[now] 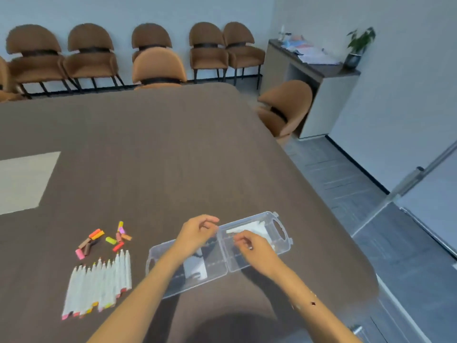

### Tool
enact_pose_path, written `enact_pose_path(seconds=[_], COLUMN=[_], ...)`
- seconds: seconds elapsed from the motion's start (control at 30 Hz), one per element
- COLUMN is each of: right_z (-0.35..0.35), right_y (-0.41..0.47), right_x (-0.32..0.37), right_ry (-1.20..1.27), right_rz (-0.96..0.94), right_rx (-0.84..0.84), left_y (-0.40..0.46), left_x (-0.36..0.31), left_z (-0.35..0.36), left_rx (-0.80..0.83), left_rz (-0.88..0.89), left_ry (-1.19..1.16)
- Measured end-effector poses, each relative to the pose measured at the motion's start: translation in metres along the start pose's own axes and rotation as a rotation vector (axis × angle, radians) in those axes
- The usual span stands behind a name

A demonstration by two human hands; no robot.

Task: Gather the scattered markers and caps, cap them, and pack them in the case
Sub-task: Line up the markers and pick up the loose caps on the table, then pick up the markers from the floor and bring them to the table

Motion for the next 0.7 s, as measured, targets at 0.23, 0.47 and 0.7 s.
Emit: enact_pose_path(seconds=[0.23, 0.47, 0.7], right_z=[-0.039, -0.047, -0.024], right_y=[-0.02, -0.063, -0.239], right_x=[-0.127, -0.205, -0.283], right_ry=[0.057, -0.057, 0.059], right_rz=[0.099, 0.072, 0.219], right_rx=[-0.295, -0.5, -0.714], left_y=[0.056, 0.045, -0.081], left_x=[-0.001, -0.001, 0.03], left_z=[0.141, 0.272, 0.362], left_rx=[0.211, 0.371, 0.43], left_rz=[0.268, 0.486, 0.575], left_ry=[0.071, 0.083, 0.057])
Point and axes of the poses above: each hand's wrist, its own y-axis towards the middle knuckle, its own z-axis out of the palm, x = y × z, the point moved 9 cm from there along y, towards the middle knuckle, and after that the axes turned 14 degrees about -y, right-handed, at the moved point
